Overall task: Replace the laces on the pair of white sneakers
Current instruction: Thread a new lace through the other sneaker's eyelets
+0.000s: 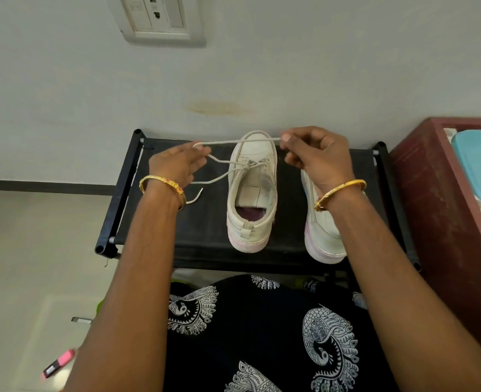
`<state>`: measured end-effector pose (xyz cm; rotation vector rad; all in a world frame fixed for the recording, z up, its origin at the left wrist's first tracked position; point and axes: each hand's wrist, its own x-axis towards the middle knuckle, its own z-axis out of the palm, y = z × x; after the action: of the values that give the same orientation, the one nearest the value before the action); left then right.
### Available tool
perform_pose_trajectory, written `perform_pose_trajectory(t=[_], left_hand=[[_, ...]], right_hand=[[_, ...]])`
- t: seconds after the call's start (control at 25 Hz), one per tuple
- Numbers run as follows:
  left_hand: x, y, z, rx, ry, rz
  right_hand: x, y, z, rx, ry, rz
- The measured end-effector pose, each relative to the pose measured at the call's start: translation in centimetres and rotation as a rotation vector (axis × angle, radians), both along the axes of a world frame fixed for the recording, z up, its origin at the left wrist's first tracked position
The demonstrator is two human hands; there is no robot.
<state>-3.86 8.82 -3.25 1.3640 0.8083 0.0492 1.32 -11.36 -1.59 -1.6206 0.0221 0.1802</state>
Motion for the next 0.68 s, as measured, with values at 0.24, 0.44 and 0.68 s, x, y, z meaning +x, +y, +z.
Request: perform_pose_trajectory(t=[0.24, 0.44, 0.68], left_hand=[[0.7, 0.5, -0.5, 0.066, 0.221, 0.159], [0.8, 0.6, -0.9, 0.197, 0.213, 0.214], [1.1, -2.4, 0.0, 0.681, -0.435, -0.131]], right_hand=[[0.6, -1.2, -1.5, -0.209, 0.014, -0.045], [0.8, -1.3, -1.3, -0.200, 0.020, -0.028], [0.5, -0.3, -1.4, -0.245, -0.077, 0.028]])
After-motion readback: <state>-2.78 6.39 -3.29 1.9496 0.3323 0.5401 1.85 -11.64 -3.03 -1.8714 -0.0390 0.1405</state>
